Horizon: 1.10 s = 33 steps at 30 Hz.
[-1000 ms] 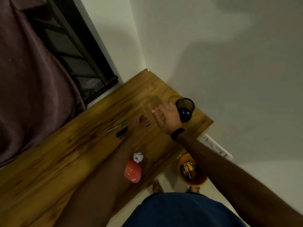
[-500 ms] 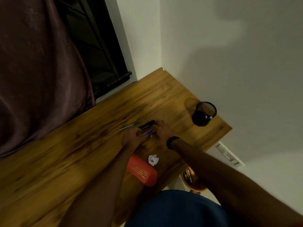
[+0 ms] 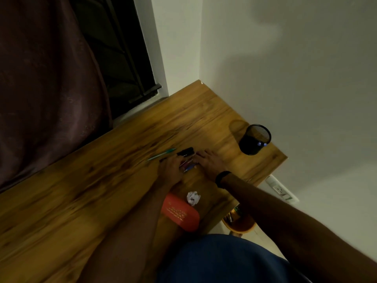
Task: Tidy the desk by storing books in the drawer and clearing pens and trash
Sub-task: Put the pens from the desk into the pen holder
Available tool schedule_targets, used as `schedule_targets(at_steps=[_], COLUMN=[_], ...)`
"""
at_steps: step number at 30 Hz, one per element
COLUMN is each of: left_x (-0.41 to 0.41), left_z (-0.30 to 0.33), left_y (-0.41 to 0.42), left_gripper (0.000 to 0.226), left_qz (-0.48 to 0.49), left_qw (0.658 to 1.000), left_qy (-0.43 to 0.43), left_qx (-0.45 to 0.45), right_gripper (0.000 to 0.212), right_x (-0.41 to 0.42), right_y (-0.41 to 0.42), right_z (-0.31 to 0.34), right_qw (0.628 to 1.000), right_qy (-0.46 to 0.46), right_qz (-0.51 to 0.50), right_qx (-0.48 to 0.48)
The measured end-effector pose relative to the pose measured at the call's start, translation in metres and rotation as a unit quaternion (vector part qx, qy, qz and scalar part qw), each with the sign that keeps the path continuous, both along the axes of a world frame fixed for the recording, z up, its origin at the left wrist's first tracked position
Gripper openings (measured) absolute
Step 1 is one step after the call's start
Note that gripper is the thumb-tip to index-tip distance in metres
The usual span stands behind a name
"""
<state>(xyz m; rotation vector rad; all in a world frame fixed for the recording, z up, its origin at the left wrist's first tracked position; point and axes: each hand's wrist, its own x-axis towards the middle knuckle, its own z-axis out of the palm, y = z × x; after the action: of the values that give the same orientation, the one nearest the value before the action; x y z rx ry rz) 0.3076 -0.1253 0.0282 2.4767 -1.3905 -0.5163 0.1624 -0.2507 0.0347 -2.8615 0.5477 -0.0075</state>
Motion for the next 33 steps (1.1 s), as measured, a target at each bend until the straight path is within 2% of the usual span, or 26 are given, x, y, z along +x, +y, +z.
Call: schedule_targets(at_steps=[5,6,8,10,12,14,17,19,22,26,29,33], left_x=[-0.005,-0.005,-0.007,-0.013,-0.024,-0.035,-0.047,-0.051,-0.055,-0.058,-0.055,-0.055], left_z=[-0.004,-0.003,-0.002,0.000,0.005,0.008,0.010,0.010,0.012,0.017,0.026,0.042], left_y=[0.006,0.006,0.003,-0.002,-0.011,-0.021,-0.036,-0.047,-0.056,-0.062,-0.081,-0.107], left_gripper=[0.040,0.037,0.030,0.032,0.040,0.042,0.042,0.038,0.032,0.027,0.027,0.026], left_qz=[0.027,0.032,0.031,0.013,-0.001,-0.004,-0.016,-0.024,-0.008,0.052,0.098,0.102], left_qw=[0.999,0.998,0.998,1.000,0.999,0.995,0.986,0.981,0.986,0.995,0.976,0.968], left_qy=[0.040,0.050,0.043,0.000,-0.042,-0.080,-0.119,-0.126,-0.077,0.080,0.183,0.198], left_qx=[-0.014,-0.016,-0.022,-0.013,0.019,0.053,0.114,0.147,0.149,0.032,-0.061,-0.115], right_gripper=[0.041,0.041,0.038,0.026,0.012,0.019,0.018,0.019,0.015,0.011,0.011,0.019], right_x=[-0.008,-0.013,-0.025,-0.033,-0.036,-0.036,-0.040,-0.045,-0.053,-0.064,-0.075,-0.090], right_y=[-0.002,-0.003,-0.008,-0.014,-0.022,-0.031,-0.043,-0.051,-0.057,-0.071,-0.086,-0.113], right_z=[-0.003,-0.002,-0.002,0.004,0.017,0.032,0.048,0.056,0.068,0.090,0.109,0.120], right_qw=[0.999,1.000,0.996,0.974,0.917,0.843,0.731,0.680,0.668,0.654,0.673,0.706], right_qy=[0.044,0.030,-0.055,-0.126,-0.179,-0.217,-0.266,-0.292,-0.313,-0.366,-0.409,-0.454], right_qz=[0.011,-0.005,-0.062,-0.141,-0.203,-0.252,-0.281,-0.282,-0.286,-0.272,-0.284,-0.357], right_qx=[-0.001,0.002,0.019,0.123,0.292,0.424,0.562,0.610,0.611,0.603,0.547,0.410])
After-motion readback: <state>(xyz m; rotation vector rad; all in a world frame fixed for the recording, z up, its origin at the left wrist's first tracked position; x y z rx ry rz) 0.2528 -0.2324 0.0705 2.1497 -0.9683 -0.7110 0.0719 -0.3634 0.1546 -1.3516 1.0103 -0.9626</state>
